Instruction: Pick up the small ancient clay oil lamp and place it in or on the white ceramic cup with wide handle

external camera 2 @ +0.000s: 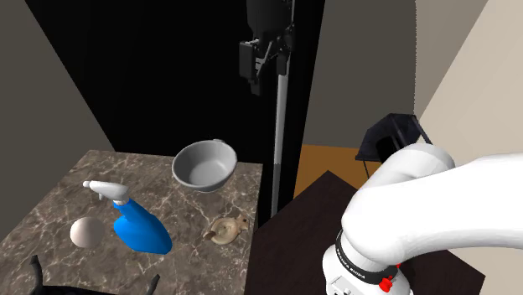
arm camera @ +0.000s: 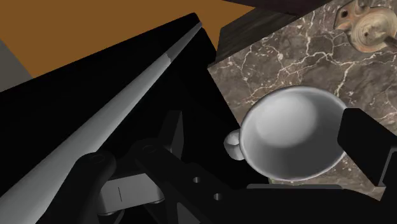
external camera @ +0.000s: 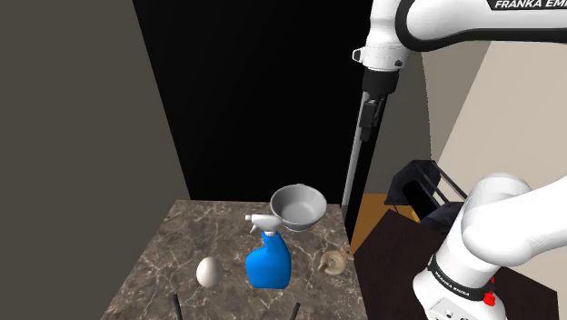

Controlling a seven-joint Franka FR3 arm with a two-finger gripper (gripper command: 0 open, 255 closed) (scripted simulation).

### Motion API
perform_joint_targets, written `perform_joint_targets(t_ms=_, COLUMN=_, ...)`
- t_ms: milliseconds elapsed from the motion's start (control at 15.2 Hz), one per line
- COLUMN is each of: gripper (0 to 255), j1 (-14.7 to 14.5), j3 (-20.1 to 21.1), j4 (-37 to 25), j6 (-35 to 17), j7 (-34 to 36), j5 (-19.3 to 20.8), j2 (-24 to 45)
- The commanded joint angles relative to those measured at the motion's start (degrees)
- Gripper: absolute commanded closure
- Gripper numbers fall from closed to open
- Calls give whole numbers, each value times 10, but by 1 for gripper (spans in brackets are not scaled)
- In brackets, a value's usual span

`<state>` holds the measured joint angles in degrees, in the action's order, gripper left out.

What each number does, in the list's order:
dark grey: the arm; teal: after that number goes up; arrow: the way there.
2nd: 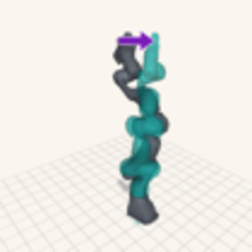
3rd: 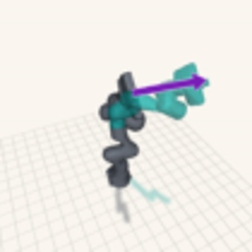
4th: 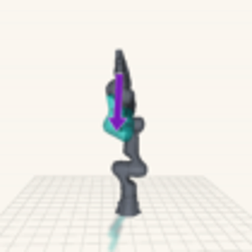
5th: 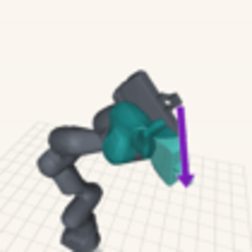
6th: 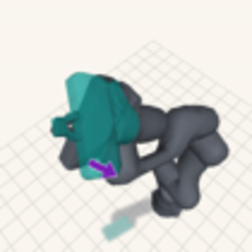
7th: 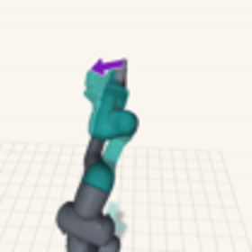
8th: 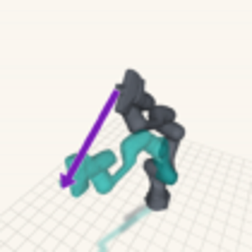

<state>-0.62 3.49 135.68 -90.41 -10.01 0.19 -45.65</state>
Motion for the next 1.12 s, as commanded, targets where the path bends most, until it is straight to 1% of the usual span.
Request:
perform_joint_targets(t_ms=0, gripper=0, j1=0, j3=0, j4=0, j6=0, j7=0, j5=0, j2=0)
perform_joint_targets(t_ms=528, gripper=0, j1=-55, j3=45, j4=119, j6=-111, j7=-2, j5=-50, j2=-2)
perform_joint_targets(t_ms=1056, gripper=0, j1=-121, j3=100, j4=209, j6=-238, j7=-5, j5=-109, j2=37)
